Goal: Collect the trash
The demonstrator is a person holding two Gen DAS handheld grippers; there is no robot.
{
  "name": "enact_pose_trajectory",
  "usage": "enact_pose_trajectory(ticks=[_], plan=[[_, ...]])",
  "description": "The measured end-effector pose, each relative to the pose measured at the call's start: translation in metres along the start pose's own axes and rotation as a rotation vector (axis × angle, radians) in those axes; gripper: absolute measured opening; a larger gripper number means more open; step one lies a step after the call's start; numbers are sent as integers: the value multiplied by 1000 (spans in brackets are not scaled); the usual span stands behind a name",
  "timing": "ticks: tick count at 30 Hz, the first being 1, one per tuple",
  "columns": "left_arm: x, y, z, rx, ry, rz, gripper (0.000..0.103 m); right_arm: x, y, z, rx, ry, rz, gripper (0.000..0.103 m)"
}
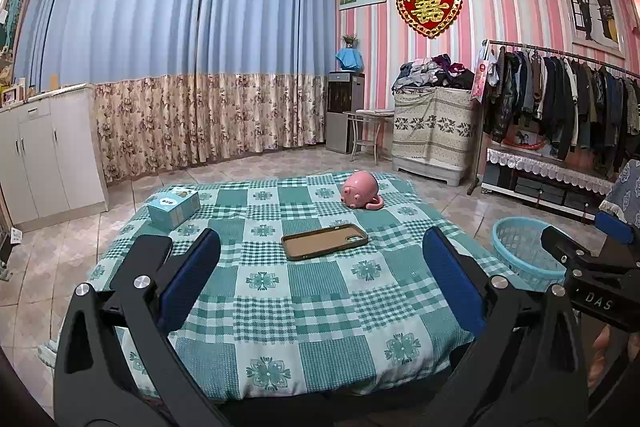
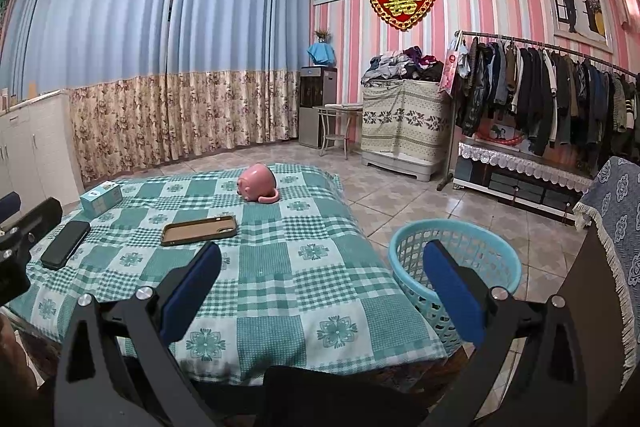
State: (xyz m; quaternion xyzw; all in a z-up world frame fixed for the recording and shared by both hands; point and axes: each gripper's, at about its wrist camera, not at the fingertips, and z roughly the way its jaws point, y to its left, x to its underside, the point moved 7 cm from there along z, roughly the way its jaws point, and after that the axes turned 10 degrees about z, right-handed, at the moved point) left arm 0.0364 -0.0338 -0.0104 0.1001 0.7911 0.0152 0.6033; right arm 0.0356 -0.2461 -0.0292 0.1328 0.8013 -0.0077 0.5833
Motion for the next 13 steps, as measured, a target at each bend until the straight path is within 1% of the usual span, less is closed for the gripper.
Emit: enact_pose_trajectory(ticks=[13], plan=[[-2,0,-4,-1,0,6,98,-1,1,0,-5,5,4,99]])
